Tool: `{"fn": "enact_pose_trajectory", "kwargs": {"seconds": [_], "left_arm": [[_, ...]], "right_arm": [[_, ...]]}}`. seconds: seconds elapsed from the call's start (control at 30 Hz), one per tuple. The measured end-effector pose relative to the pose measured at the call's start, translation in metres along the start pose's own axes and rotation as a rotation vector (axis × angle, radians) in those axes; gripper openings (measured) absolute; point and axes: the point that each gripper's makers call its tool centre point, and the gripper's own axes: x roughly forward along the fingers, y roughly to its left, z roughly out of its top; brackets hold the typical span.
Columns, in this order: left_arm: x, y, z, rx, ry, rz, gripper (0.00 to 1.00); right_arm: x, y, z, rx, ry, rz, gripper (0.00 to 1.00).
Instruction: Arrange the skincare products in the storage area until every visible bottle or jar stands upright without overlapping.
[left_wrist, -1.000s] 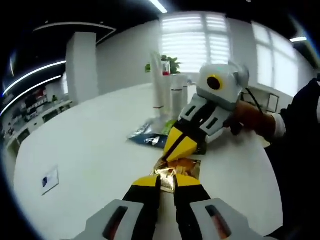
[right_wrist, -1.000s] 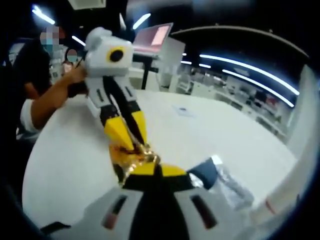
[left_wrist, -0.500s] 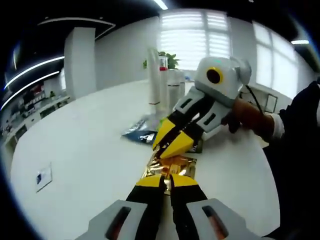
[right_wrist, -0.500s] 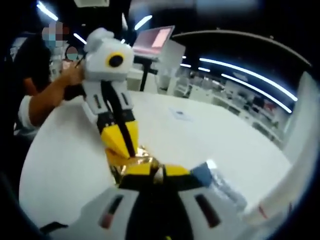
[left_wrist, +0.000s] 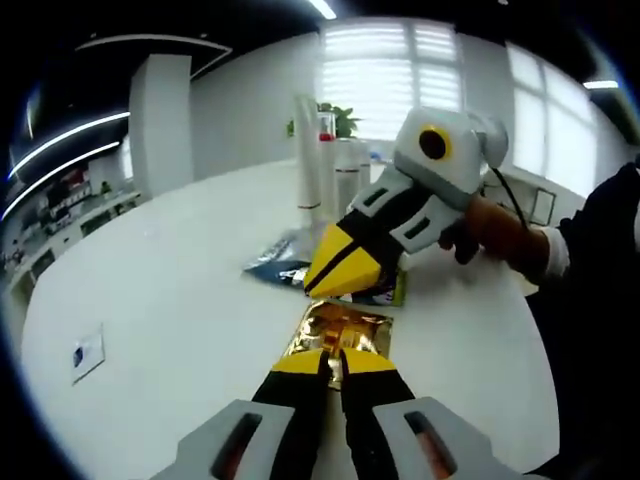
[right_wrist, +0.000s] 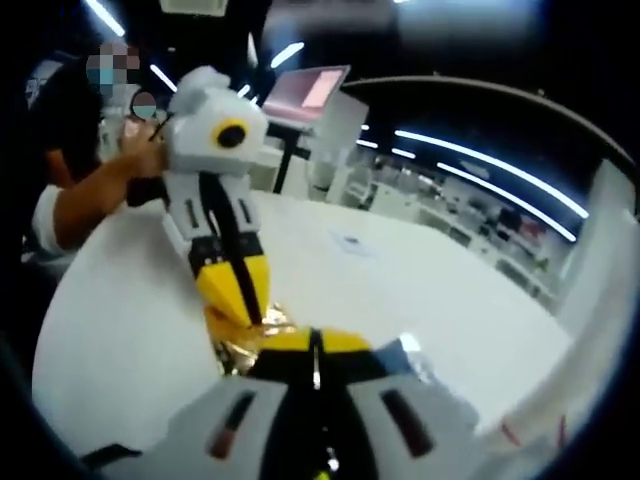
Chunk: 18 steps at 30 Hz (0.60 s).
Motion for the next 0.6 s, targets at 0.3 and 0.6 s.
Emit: {"fn": "enact_pose_trajectory", "kwargs": {"seconds": [0.3,0.6], "left_arm": [[0.001,-0.015,-0.002,0.002,0.003,0.007,0.04],[0.002,-0.026,-0.004,0.002,0.009,0.011,0.04]], "right_arm": [[0.005,0.011,-0.01,0.055,0.043,0.055,0.0],[0.005,0.009,-0.012,0.116,0.035,0.056,0.0]]}}
